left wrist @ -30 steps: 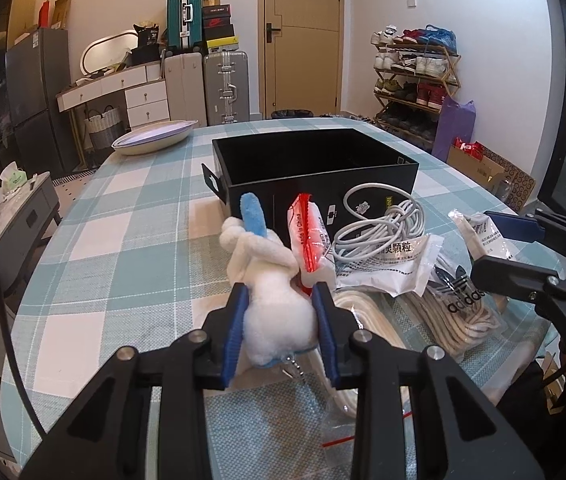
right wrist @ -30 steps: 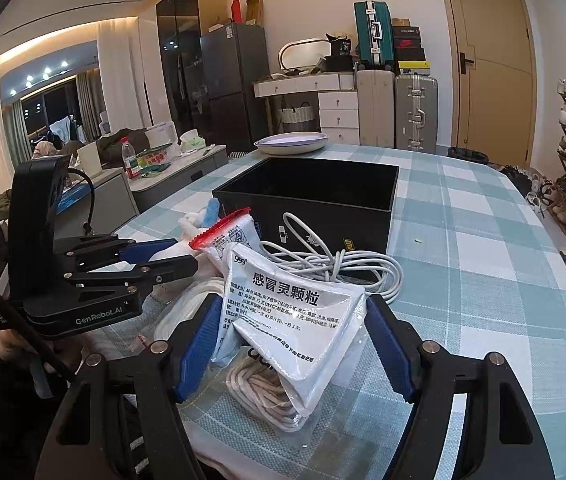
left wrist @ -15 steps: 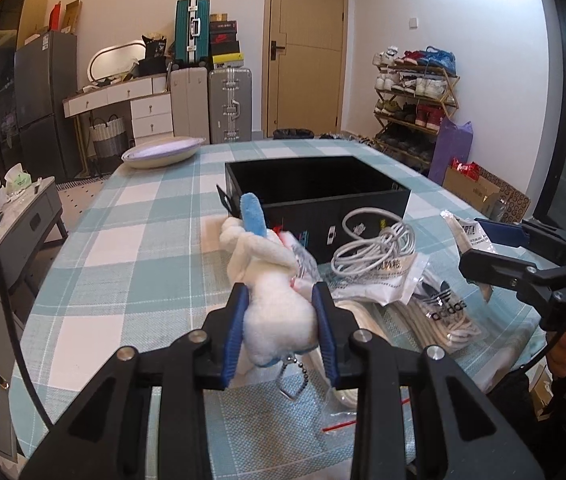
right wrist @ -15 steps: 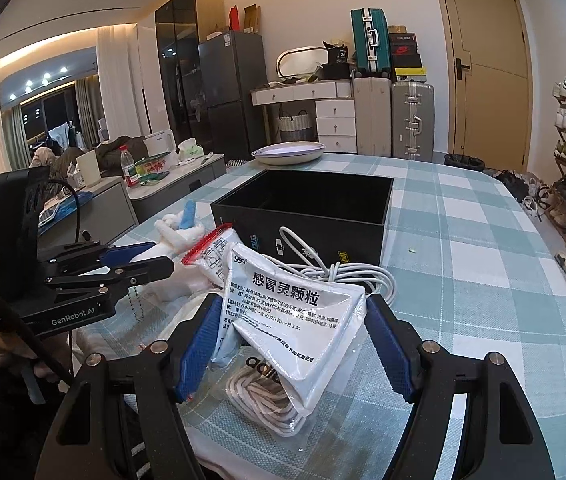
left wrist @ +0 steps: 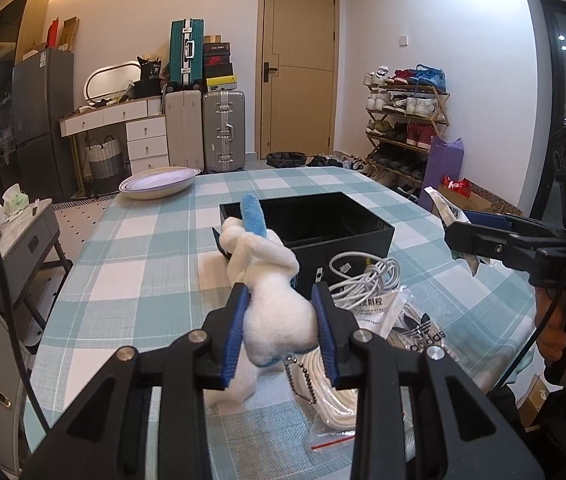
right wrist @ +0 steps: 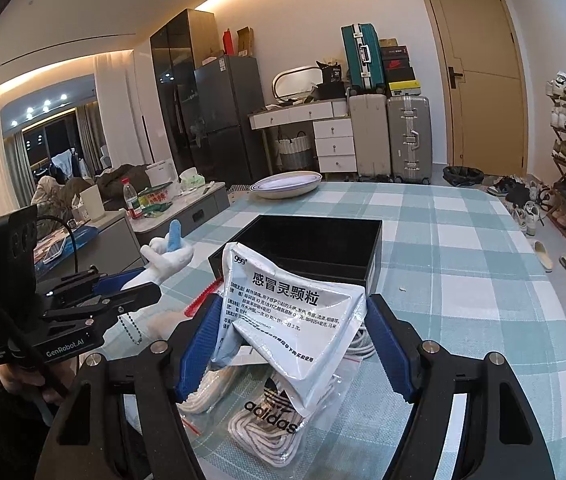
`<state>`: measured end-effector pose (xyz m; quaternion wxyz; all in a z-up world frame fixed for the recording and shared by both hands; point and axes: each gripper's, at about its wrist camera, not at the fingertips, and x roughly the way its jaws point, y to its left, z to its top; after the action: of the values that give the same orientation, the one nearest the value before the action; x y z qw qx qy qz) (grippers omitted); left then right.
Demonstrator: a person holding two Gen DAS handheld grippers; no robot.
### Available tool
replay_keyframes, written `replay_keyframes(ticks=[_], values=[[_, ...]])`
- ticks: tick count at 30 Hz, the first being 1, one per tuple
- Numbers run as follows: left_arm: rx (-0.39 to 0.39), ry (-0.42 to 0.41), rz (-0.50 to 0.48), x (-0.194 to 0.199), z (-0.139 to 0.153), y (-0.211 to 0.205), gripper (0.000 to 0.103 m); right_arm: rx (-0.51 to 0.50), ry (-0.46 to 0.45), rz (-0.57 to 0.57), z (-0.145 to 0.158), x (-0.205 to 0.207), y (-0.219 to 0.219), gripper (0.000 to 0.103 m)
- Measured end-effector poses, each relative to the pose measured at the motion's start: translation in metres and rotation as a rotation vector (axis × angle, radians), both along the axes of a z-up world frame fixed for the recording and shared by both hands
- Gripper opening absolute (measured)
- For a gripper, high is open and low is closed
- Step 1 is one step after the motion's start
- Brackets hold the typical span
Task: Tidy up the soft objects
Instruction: 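Carry the plush toy and the packet over the black box with both grippers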
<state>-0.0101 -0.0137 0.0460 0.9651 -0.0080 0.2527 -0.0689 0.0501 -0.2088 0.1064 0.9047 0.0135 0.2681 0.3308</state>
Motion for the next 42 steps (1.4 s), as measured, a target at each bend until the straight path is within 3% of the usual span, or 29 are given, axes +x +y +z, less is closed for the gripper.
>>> replay_keyframes(ticks=[7,15,42], values=[[-0.002,-0.039,-0.016,0.008,0.018,-0.003,0.031,0.054,-0.013,0.011,0.024,0.010,-0.004,0.073],[0.009,-0.058,-0.037,0.028,0.034,-0.012,0.031,0.032,-0.022,0.014,0.038,0.026,0.005,0.073],[0.045,0.037,-0.013,0.107,0.011,-0.024,0.031,-0.110,0.003,0.002,0.006,0.099,0.055,0.073]])
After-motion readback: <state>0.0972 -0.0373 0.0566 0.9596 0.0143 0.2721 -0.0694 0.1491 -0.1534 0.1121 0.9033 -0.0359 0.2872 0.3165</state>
